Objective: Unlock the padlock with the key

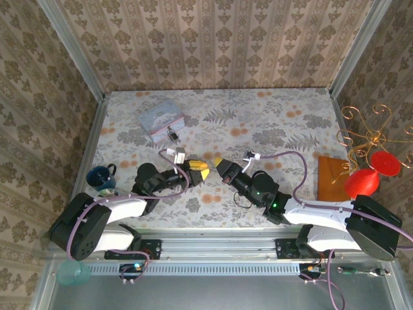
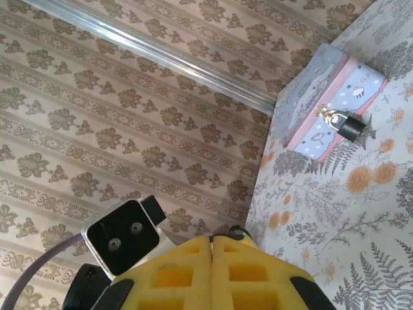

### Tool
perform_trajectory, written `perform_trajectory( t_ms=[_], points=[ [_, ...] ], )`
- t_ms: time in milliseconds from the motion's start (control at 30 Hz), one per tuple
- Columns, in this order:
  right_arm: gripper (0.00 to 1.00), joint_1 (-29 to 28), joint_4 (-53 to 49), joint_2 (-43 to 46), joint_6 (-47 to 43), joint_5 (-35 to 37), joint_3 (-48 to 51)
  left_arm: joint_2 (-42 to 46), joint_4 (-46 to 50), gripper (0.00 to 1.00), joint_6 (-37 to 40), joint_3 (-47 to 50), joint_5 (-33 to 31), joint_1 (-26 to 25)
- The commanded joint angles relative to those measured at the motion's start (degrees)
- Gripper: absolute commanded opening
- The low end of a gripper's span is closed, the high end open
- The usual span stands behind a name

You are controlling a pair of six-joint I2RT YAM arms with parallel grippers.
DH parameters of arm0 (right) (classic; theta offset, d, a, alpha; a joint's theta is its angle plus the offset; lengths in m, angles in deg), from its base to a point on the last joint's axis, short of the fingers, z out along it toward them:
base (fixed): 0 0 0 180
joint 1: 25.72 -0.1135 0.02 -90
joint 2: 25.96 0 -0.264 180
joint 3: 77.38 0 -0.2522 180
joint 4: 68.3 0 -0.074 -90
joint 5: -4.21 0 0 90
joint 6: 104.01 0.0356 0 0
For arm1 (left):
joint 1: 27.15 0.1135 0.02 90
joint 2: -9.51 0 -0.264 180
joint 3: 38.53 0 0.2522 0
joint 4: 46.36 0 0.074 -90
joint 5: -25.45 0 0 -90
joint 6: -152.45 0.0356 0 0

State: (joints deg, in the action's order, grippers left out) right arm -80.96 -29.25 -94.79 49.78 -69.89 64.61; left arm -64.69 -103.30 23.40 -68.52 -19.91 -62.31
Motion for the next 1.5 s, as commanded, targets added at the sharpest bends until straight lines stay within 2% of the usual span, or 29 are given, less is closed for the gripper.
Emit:
perform_trajectory(
  t_ms=[0, 267, 700, 833, 967, 1167, 1267, 1333, 1367, 1433, 1467],
  points=[
    [0.0, -0.39, 3.23, -0.38, -1.38, -0.58, 0.21, 0.96, -2.72, 0.33, -0.09, -0.95, 2.23, 0.26],
    [0.0, -1.26, 4.14, -2.67, -1.67, -1.25, -1.12, 2.83, -2.69, 0.24, 0.77, -0.29, 3.31, 0.26],
    [0.0, -2.37, 2.9, -3.51, -1.91, 0.3, -1.45, 3.61, -2.53, 0.0, 0.98, -0.39, 3.72, 0.35],
    [0.06, -2.41, -4.31, -0.32, -2.7, 3.05, -1.55, 3.77, -1.55, 0.0, 1.17, -0.29, 2.67, 1.04],
    [0.04, -2.41, -13.83, 4.31, -4.97, 5.63, -2.28, 4.27, 1.39, 0.0, 2.51, -0.86, 2.59, 1.06],
    [0.08, -1.71, -19.33, 4.33, -5.07, 3.54, -3.97, 5.44, 4.91, 0.0, 4.59, -1.57, 1.61, 0.68],
    [0.21, -1.3, -22.61, 5.24, -5.96, 3.66, -4.41, 7.58, 12.71, 0.0, 8.18, -2.76, -0.69, 0.32],
    [0.36, -0.63, -29.23, 6.78, -7.06, 4.41, -5.76, 10.2, 23.33, 0.0, 13.68, -4.52, -4.39, -0.89],
    [0.44, -0.21, -32.71, 7.39, -7.88, 4.79, -6.62, 11.56, 28.53, 0.0, 16.53, -5.68, -7.05, -1.83],
    [0.57, 0.68, -42.43, 8.7, -8.94, 6.74, -9.2, 13.89, 43.68, 0.0, 24.76, -9.34, -16.73, -5.16],
    [0.61, 1.11, -46.68, 9.12, -8.96, 7.79, -10.21, 14.15, 48.85, 0.0, 28.09, -11.02, -21.29, -6.79]
  ],
)
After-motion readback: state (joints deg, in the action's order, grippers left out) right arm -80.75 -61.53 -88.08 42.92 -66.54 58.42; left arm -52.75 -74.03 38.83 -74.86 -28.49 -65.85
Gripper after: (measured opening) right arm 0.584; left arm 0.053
